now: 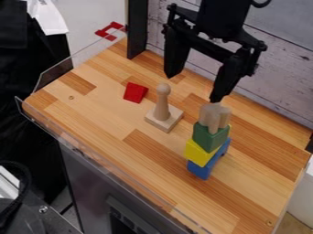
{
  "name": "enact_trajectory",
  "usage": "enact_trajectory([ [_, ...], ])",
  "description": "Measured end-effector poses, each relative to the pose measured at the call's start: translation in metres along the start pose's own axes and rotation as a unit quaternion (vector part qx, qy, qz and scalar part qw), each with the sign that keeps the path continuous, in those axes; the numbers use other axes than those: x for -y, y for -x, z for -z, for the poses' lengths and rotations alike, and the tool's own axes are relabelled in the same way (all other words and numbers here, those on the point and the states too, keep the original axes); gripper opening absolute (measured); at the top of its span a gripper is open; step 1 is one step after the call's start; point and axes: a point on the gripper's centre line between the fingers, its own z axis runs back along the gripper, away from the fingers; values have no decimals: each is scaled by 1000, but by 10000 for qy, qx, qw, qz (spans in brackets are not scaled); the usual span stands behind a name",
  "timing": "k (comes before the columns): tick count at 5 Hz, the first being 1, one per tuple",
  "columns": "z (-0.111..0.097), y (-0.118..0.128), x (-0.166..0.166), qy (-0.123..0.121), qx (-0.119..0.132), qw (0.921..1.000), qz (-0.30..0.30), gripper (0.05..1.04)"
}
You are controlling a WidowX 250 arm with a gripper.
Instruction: Take the plus and move to the left
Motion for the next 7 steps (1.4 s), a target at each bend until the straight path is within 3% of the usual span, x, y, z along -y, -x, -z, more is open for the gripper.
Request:
enact_trajectory([
  [1,8,1,0,-15,-169,9999,-10,1000],
  [3,11,4,5,303,-107,9995,-62,1000],
  [6,14,6,13,497,-153,9986,-111,1000],
  [7,22,5,14,488,-276,9983,-126,1000],
])
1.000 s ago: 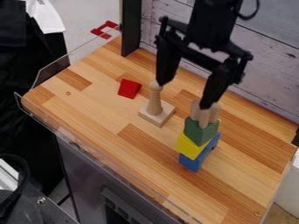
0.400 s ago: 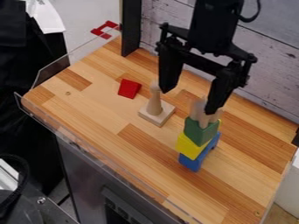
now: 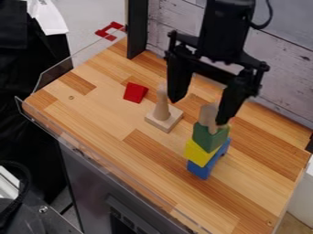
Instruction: Take the plus and move to the left
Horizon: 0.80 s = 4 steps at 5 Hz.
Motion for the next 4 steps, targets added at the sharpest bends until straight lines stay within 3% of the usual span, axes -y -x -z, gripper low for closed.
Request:
enact_trajectory([
  [4,15,-11,-1,168,-8,9997,-196,969],
])
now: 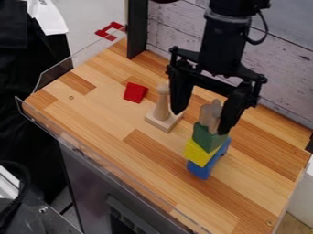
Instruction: Take the plus and move to the left
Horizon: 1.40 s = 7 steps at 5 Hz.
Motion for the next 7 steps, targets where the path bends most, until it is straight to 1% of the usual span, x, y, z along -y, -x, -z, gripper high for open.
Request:
enact_trajectory([
  [1,5,-1,0,96,43,9999,-80,693],
  [2,6,-1,-2,105,47,9998,-182,440],
  [3,5,2,-5,19,-15,9997,-253,433],
  [4,-9,4,-7,127,253,9991,-310,432],
  [5,-20,3,-25,93,360,9979,-531,432],
  [6,-35,6,-55,41,583,9940,-925,432],
  [7,-31,8,-87,40,578,9888,-1376,432],
])
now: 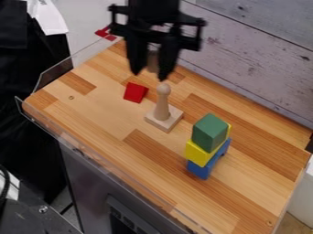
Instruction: Take the plus and move to the left
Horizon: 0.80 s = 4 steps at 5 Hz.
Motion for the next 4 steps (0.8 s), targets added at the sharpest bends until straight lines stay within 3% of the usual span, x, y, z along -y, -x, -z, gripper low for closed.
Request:
enact_trajectory([
  [1,21,-3,-34,-121,-98,9985,-520,432],
  [2,41,-4,-54,-104,-21,9931,-1165,432],
  [3,71,-12,-60,58,-124,9888,-1487,432],
  [4,104,-16,-60,108,-545,9888,-1382,432],
])
